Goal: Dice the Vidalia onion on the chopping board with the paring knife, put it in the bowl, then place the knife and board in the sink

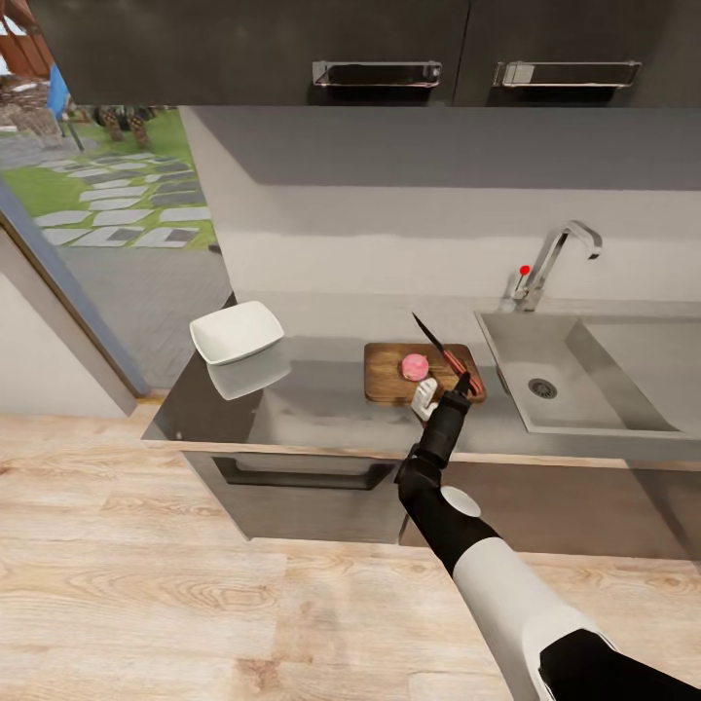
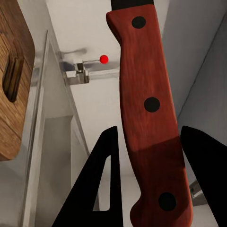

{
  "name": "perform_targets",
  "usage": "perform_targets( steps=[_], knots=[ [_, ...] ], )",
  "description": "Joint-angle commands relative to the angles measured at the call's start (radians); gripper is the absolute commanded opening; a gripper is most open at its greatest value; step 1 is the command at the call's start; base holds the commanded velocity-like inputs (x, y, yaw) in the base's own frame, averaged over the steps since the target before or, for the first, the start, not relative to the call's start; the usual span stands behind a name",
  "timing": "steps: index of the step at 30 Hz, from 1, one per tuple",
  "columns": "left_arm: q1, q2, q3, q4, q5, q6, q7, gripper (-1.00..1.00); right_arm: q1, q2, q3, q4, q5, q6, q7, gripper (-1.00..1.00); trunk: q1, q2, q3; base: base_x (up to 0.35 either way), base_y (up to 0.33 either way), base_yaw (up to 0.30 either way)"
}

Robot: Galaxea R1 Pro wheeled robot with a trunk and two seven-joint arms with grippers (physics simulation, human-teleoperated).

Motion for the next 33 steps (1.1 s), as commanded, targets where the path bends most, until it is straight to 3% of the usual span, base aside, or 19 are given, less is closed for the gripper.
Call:
perform_targets(
  steps=[1,6,23,33],
  knots=[
    [0.001,0.002,-0.008,0.007,0.009,-0.008,-0.002,1.00,0.000,0.000,0.007,0.007,-0.005,0.001,-0.007,-1.00,0.000,-0.001,-0.001,0.000,0.000,0.000],
    [0.001,0.002,-0.008,0.007,0.009,-0.007,-0.002,1.00,0.000,0.000,0.013,0.029,-0.003,0.001,-0.005,-1.00,0.000,-0.001,-0.001,0.000,0.000,0.000],
    [0.001,-0.007,-0.007,0.007,0.009,-0.007,-0.002,1.00,0.000,0.000,0.109,0.023,0.000,-0.062,0.006,-1.00,0.000,-0.001,-0.001,0.000,0.000,0.000],
    [0.001,-0.007,-0.007,0.007,0.009,-0.007,-0.002,1.00,0.000,0.000,0.110,0.024,-0.002,-0.060,0.013,-1.00,0.000,-0.001,-0.001,0.000,0.000,0.000]
  ],
)
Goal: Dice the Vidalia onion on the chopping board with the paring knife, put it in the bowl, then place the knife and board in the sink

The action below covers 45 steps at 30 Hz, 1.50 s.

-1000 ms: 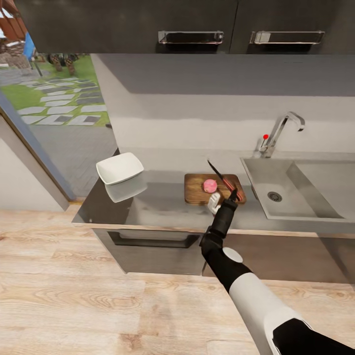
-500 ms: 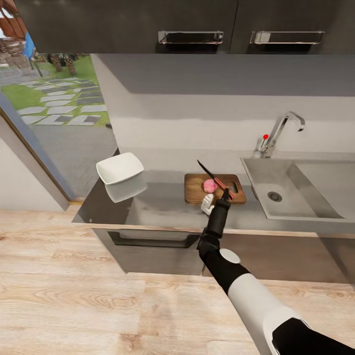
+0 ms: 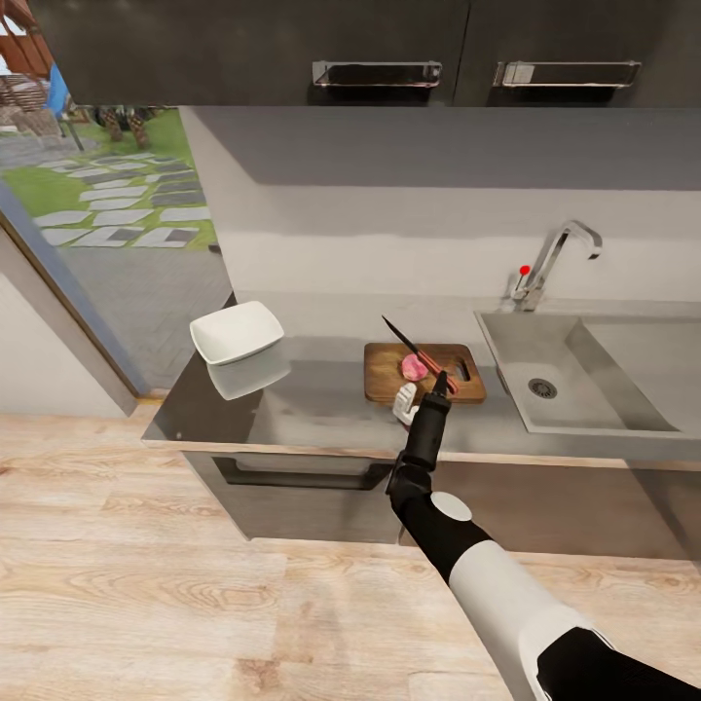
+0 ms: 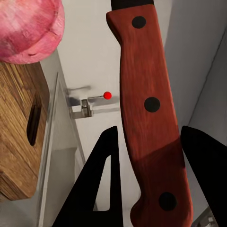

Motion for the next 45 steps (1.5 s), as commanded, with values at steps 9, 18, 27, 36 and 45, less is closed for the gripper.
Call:
perform_targets(
  steps=[9,18,27,36,45],
  knots=[
    [-0.002,0.000,-0.009,0.004,0.007,-0.007,0.001,1.00,-0.001,0.000,0.000,0.001,-0.001,0.002,-0.001,-1.00,0.000,-0.001,-0.001,0.000,0.000,0.000],
    [-0.002,0.000,-0.009,0.004,0.007,-0.007,0.001,1.00,0.000,0.000,0.000,0.001,-0.004,-0.001,-0.002,-1.00,0.000,-0.001,-0.001,0.000,0.000,0.000],
    [-0.002,0.000,-0.009,0.004,0.007,-0.007,0.001,1.00,-0.001,0.000,-0.002,0.000,-0.002,-0.001,-0.002,-1.00,0.000,-0.001,-0.001,0.000,0.000,0.000],
    [-0.002,0.000,-0.009,0.004,0.007,-0.007,0.001,1.00,0.000,0.000,-0.003,-0.005,-0.002,0.000,-0.002,-1.00,0.000,-0.001,-0.001,0.000,0.000,0.000],
    [-0.002,0.000,-0.009,0.004,0.007,-0.007,0.001,1.00,0.000,0.000,-0.001,-0.005,-0.003,0.000,-0.003,-1.00,0.000,-0.001,-0.001,0.000,0.000,0.000]
  ],
)
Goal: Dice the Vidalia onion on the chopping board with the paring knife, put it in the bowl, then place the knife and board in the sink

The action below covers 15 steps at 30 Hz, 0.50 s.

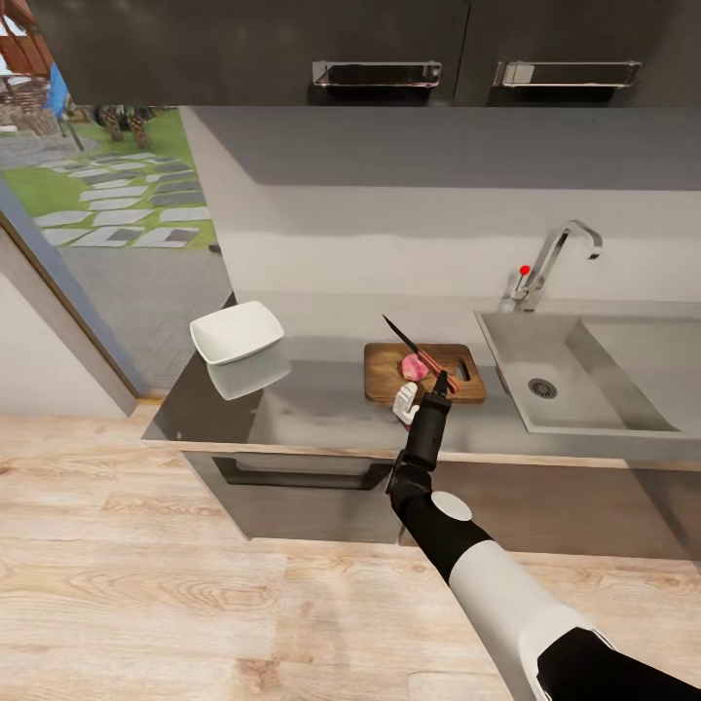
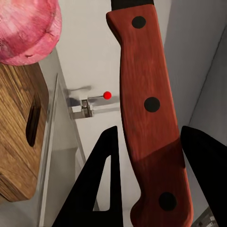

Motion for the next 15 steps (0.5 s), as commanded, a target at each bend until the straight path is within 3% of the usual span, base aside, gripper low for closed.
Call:
perform_targets(
  steps=[1,8,15],
  knots=[
    [-0.002,0.000,-0.009,0.004,0.007,-0.007,0.001,1.00,-0.001,0.000,0.001,0.001,0.002,0.005,-0.002,-1.00,0.000,-0.001,-0.001,0.000,0.000,0.000],
    [-0.002,0.000,-0.009,0.004,0.007,-0.007,0.001,1.00,-0.001,0.000,0.000,0.002,-0.001,0.005,-0.002,-1.00,0.000,-0.001,-0.003,0.000,0.000,0.000],
    [-0.002,0.000,-0.009,0.004,0.007,-0.007,0.001,1.00,-0.001,-0.024,0.000,0.003,-0.004,0.005,-0.002,-1.00,0.000,-0.001,-0.010,0.000,0.000,0.000]
  ],
)
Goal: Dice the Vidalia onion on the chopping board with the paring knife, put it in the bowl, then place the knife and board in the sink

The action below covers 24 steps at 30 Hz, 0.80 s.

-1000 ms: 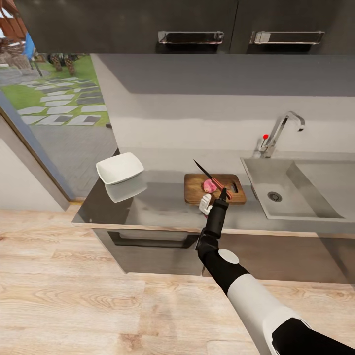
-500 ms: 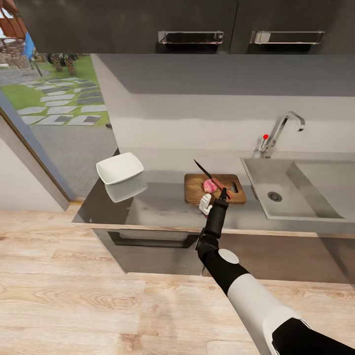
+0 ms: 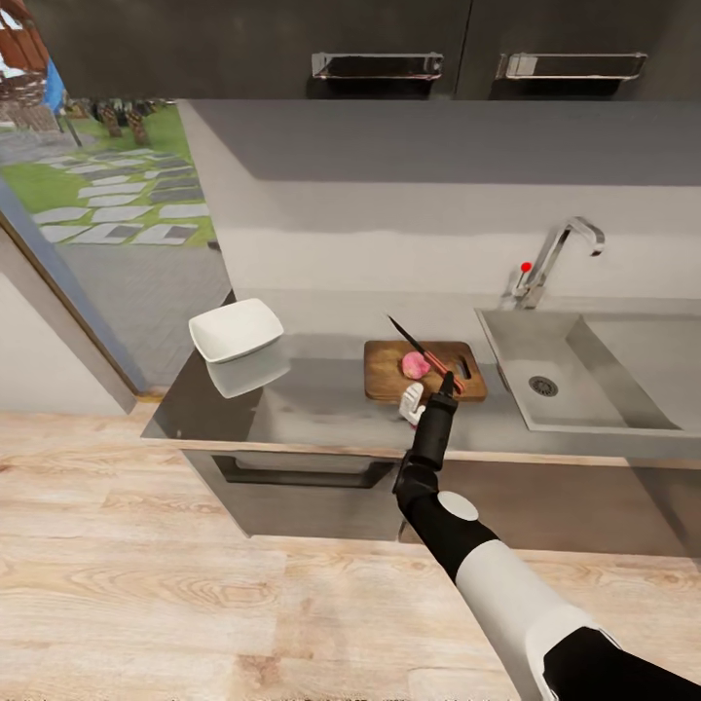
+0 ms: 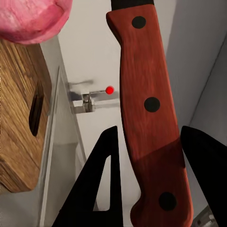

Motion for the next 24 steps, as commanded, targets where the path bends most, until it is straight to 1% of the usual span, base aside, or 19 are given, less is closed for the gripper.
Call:
perform_targets(
  steps=[1,6,14,19,22,24],
  knots=[
    [-0.002,0.000,-0.009,0.004,0.008,-0.007,0.001,1.00,-0.001,-0.002,0.001,0.001,0.003,0.005,-0.001,-1.00,0.000,-0.001,-0.002,0.000,0.000,0.000],
    [-0.002,0.000,-0.009,0.004,0.008,-0.007,0.001,1.00,-0.001,-0.005,0.001,0.001,0.002,0.006,-0.001,-1.00,0.000,-0.001,-0.008,0.000,0.000,0.000],
    [-0.002,-0.002,-0.009,0.004,0.008,-0.007,0.001,1.00,0.000,-0.002,-0.001,0.001,0.001,0.013,0.000,-1.00,0.000,-0.001,-0.019,0.000,0.000,0.000],
    [-0.002,-0.007,-0.009,0.004,0.008,-0.007,0.001,1.00,-0.001,0.000,-0.005,-0.019,0.004,0.030,0.003,-1.00,0.000,-0.001,-0.023,0.000,0.000,0.000],
    [-0.002,-0.008,-0.009,0.004,0.008,-0.007,0.001,1.00,-0.002,0.001,-0.006,-0.062,0.010,0.067,0.046,-1.00,0.000,-0.001,-0.024,0.000,0.000,0.000],
    [-0.002,-0.008,-0.009,0.004,0.008,-0.006,0.001,1.00,-0.005,0.001,-0.006,-0.093,0.017,0.100,0.116,-1.00,0.000,-0.001,-0.024,0.000,0.000,0.000]
  ],
)
